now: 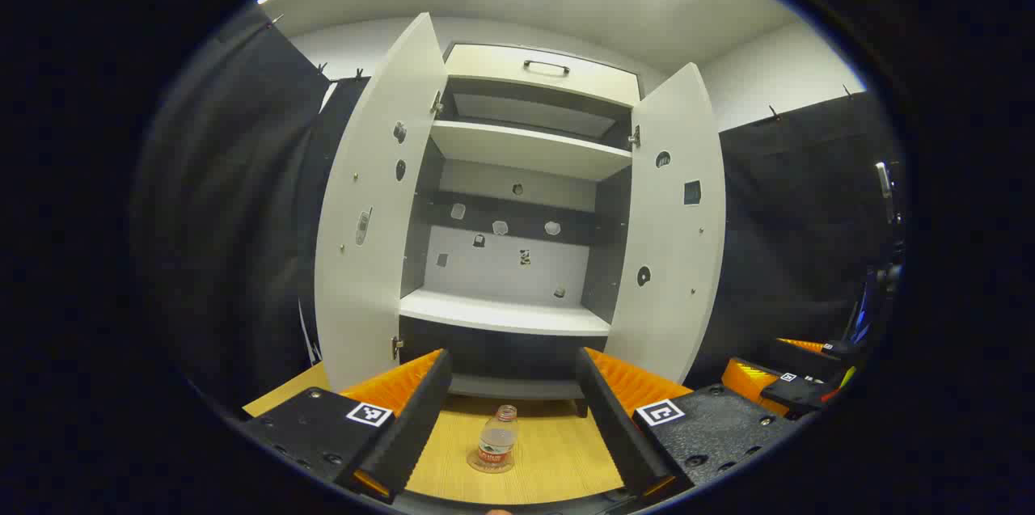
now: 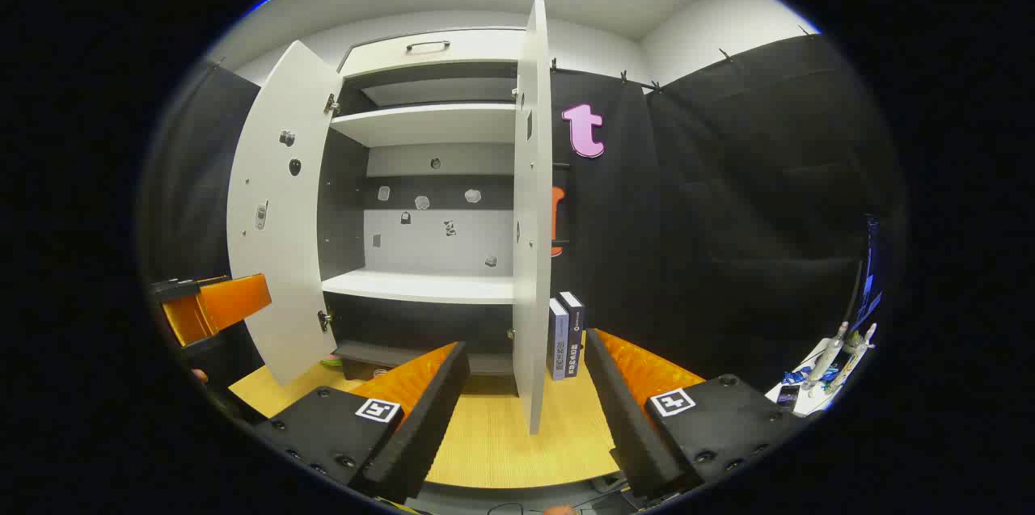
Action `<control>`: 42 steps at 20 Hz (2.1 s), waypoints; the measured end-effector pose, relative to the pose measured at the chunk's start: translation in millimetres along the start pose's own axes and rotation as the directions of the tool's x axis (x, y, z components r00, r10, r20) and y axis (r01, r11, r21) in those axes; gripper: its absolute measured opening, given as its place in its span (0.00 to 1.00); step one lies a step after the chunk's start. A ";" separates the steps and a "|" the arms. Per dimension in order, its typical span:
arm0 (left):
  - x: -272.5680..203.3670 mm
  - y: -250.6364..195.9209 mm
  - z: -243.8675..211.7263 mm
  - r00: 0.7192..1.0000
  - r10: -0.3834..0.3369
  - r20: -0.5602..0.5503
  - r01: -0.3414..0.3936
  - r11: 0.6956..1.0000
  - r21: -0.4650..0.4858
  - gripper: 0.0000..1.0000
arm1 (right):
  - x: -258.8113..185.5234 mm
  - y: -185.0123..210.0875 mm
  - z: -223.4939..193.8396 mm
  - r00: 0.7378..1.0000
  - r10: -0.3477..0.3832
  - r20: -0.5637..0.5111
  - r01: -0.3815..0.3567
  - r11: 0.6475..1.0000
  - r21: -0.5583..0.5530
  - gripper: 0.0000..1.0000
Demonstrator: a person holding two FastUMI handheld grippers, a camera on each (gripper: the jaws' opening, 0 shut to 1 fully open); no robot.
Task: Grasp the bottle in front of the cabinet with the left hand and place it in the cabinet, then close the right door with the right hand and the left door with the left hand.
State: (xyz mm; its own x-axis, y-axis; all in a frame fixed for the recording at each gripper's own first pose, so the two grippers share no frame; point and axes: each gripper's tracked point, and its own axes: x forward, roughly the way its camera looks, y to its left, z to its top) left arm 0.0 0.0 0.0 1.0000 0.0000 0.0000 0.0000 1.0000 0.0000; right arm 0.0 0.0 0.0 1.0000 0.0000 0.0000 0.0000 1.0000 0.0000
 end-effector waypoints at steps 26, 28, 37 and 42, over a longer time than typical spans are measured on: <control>18.1 15.5 -44.9 0.997 0.038 -0.066 -0.037 0.999 0.018 0.94 | 6.7 8.0 1.8 1.000 0.024 -0.012 -0.024 1.000 -0.017 0.96; 23.1 19.6 -63.7 0.995 0.050 -0.091 -0.048 0.999 0.022 0.94 | 7.4 9.7 0.7 0.999 0.034 -0.021 -0.034 0.999 -0.016 0.96; 59.8 21.9 -181.6 0.963 0.031 -0.266 -0.036 0.999 -0.013 0.95 | 10.6 -1.8 1.0 0.999 0.026 -0.036 -0.028 0.999 -0.038 0.96; 80.1 21.4 -255.0 0.931 0.025 -0.364 -0.014 0.999 0.035 0.95 | 10.8 -12.4 -0.3 0.999 0.007 -0.045 -0.009 0.999 -0.053 0.96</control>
State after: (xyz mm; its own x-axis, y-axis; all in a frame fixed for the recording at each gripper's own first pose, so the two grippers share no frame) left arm 80.1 21.4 -255.0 0.9309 0.0253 -0.3644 -0.0135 0.9993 0.0349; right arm 10.8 -12.4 -0.3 0.9990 0.0069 -0.0448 -0.0093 0.9986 -0.0526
